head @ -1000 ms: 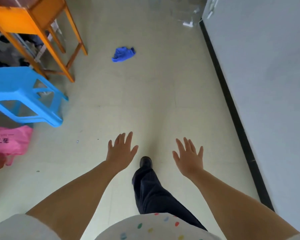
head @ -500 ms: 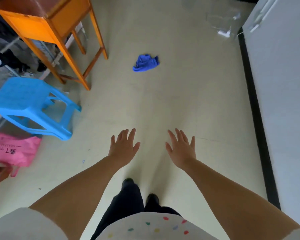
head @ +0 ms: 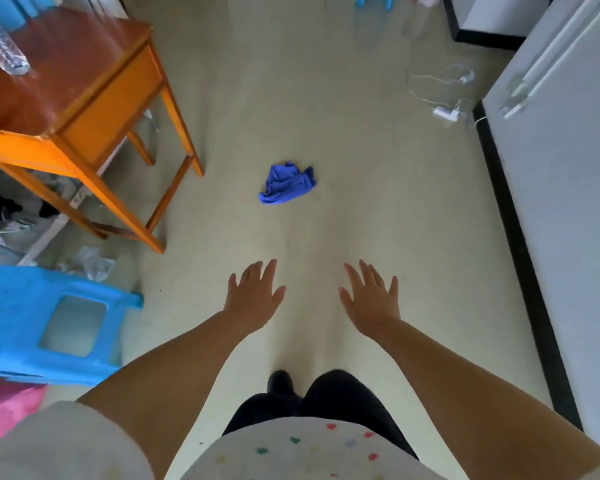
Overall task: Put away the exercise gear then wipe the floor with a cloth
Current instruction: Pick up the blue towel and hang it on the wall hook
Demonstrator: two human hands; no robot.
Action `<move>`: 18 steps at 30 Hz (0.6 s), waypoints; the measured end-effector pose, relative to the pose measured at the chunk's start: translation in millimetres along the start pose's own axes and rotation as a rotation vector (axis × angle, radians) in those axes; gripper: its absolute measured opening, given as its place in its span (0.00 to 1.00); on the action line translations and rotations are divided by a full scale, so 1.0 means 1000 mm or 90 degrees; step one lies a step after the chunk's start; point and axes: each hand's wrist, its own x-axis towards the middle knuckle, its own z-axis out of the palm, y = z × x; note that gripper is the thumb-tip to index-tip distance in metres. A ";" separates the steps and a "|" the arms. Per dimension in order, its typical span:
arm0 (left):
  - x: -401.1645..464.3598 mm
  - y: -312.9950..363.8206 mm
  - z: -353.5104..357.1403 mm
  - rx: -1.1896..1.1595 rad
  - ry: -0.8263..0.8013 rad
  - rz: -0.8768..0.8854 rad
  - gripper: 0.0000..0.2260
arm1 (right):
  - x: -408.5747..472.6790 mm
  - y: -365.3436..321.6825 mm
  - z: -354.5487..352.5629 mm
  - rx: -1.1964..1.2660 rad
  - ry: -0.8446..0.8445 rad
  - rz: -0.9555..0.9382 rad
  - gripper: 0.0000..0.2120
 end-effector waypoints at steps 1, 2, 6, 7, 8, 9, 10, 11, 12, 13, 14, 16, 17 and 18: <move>0.016 -0.002 -0.009 -0.002 0.002 0.005 0.27 | 0.017 -0.003 -0.007 0.003 -0.004 0.005 0.26; 0.033 -0.004 -0.016 -0.003 0.012 0.013 0.27 | 0.036 -0.004 -0.013 0.006 -0.001 0.008 0.26; 0.106 -0.023 -0.045 -0.002 -0.002 0.012 0.27 | 0.119 -0.011 -0.038 -0.020 -0.053 -0.007 0.26; 0.127 -0.031 -0.050 -0.012 -0.002 -0.005 0.27 | 0.142 -0.014 -0.044 -0.021 -0.055 -0.019 0.26; 0.149 -0.039 -0.057 -0.023 -0.006 -0.025 0.26 | 0.167 -0.015 -0.052 -0.017 -0.054 -0.029 0.26; 0.171 -0.047 -0.065 -0.027 -0.011 -0.047 0.26 | 0.193 -0.017 -0.060 -0.010 -0.050 -0.036 0.26; 0.193 -0.053 -0.073 -0.021 -0.015 -0.070 0.26 | 0.219 -0.018 -0.069 -0.006 -0.045 -0.040 0.26; 0.214 -0.057 -0.083 -0.014 -0.026 -0.093 0.26 | 0.243 -0.018 -0.080 -0.010 -0.045 -0.046 0.26; 0.233 -0.060 -0.093 -0.015 -0.038 -0.111 0.26 | 0.265 -0.016 -0.090 -0.016 -0.051 -0.057 0.26; 0.251 -0.060 -0.103 -0.023 -0.046 -0.127 0.26 | 0.286 -0.012 -0.100 -0.020 -0.059 -0.066 0.26; 0.269 -0.058 -0.114 -0.030 -0.043 -0.138 0.26 | 0.307 -0.008 -0.110 -0.025 -0.060 -0.067 0.26; 0.307 -0.052 -0.137 -0.039 -0.028 -0.141 0.26 | 0.350 -0.002 -0.133 -0.054 -0.064 -0.062 0.26; 0.326 -0.051 -0.145 -0.054 -0.023 -0.136 0.26 | 0.371 0.000 -0.144 -0.062 -0.069 -0.064 0.26; 0.342 -0.048 -0.155 -0.064 -0.032 -0.129 0.26 | 0.388 -0.002 -0.155 -0.065 -0.079 -0.063 0.25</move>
